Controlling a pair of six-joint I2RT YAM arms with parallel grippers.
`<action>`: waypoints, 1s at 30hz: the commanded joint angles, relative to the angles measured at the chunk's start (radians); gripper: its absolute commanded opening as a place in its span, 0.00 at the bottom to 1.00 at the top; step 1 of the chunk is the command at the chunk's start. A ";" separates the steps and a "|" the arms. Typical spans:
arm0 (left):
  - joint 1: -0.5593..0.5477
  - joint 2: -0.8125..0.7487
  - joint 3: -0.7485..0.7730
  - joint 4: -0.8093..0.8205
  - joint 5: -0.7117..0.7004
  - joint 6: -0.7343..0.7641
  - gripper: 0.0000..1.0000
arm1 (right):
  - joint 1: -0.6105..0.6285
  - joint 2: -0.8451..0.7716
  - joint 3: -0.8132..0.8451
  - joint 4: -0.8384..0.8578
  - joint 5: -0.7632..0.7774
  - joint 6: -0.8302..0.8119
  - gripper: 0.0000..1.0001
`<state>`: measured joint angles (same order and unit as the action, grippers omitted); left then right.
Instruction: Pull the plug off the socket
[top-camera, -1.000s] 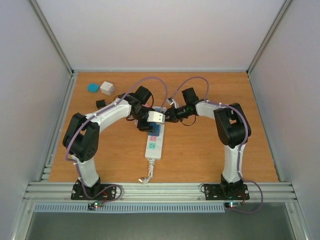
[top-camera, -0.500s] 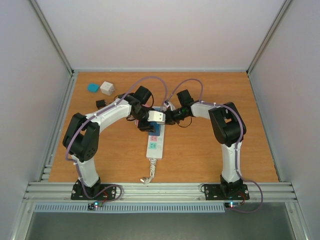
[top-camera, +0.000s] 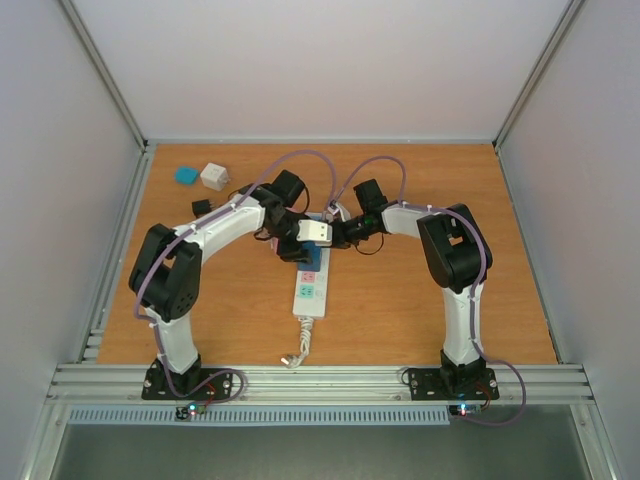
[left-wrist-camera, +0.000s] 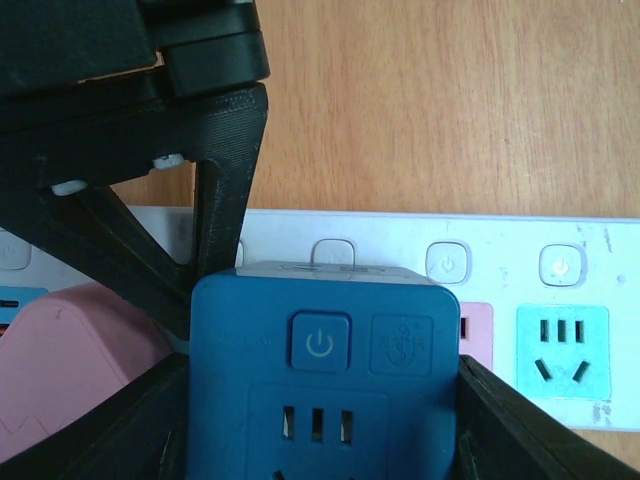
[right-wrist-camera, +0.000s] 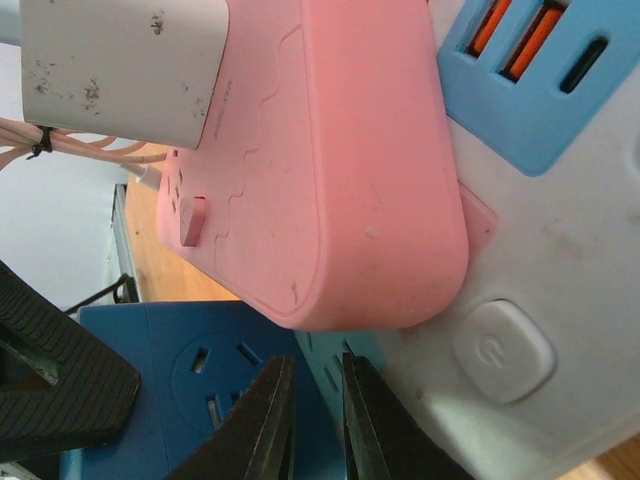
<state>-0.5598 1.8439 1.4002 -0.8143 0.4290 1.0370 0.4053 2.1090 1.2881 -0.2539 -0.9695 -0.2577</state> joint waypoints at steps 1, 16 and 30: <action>-0.008 -0.007 0.089 0.000 0.095 -0.043 0.34 | 0.006 0.041 -0.041 -0.048 0.152 -0.017 0.17; -0.016 -0.059 0.050 0.002 0.064 -0.015 0.32 | 0.004 0.034 -0.039 -0.054 0.177 -0.013 0.16; -0.053 -0.120 -0.017 0.043 0.003 -0.002 0.30 | 0.001 0.039 -0.032 -0.067 0.183 -0.018 0.16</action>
<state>-0.5983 1.7641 1.3254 -0.7498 0.3599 1.0370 0.4053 2.1052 1.2858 -0.2440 -0.9504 -0.2604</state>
